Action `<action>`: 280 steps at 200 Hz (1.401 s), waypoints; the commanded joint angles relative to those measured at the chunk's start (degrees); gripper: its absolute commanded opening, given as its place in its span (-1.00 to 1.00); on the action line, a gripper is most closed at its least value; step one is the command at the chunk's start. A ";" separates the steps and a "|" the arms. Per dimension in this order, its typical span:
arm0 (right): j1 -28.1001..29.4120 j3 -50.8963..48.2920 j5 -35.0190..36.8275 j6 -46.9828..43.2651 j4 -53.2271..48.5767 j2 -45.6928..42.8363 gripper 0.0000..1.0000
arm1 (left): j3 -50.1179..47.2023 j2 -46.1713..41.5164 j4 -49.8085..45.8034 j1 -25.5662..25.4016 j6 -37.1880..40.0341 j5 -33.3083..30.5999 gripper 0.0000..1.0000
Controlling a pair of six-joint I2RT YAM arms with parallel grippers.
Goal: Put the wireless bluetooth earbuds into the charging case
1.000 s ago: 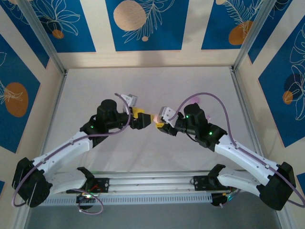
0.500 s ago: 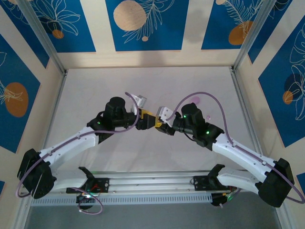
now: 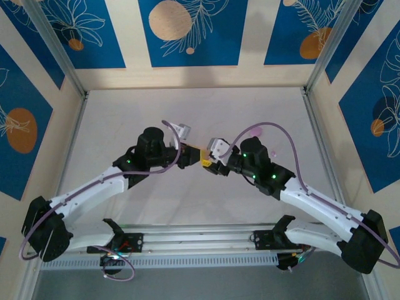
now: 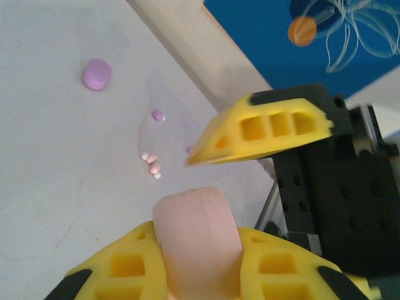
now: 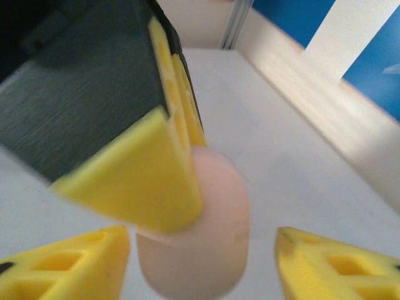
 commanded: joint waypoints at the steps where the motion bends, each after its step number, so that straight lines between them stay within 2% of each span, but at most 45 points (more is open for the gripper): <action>1: -2.24 -3.35 -3.87 0.20 5.81 -2.16 0.35 | -3.19 -2.70 9.63 0.19 -11.78 -3.28 -1.00; 24: -3.96 -3.55 -6.74 -0.38 4.79 -2.45 0.29 | -6.23 -2.75 17.54 0.19 -20.71 -1.49 -1.00; 65: -6.25 -4.95 -14.42 1.62 11.59 -3.34 0.25 | -8.83 -2.84 23.80 0.20 -25.61 -0.90 -1.00; 137: -10.80 -2.58 -21.33 3.63 13.72 0.00 0.16 | -7.51 -1.95 26.90 0.06 -27.09 3.12 -1.00; 170: -13.35 -0.95 -28.02 5.43 12.84 0.04 0.11 | -7.38 -2.05 26.45 0.06 -26.80 4.03 -1.00; 229: -13.40 1.06 -29.85 4.56 11.56 1.71 0.14 | -7.33 -1.96 26.37 0.06 -26.70 4.49 -0.99; 247: -13.36 1.56 -30.36 4.34 11.09 1.95 0.04 | -7.33 -2.05 26.62 0.02 -26.89 4.77 -0.99; 280: -13.40 2.28 -30.48 3.79 9.89 2.33 0.03 | -7.16 -2.07 26.78 -0.01 -26.28 5.48 -0.98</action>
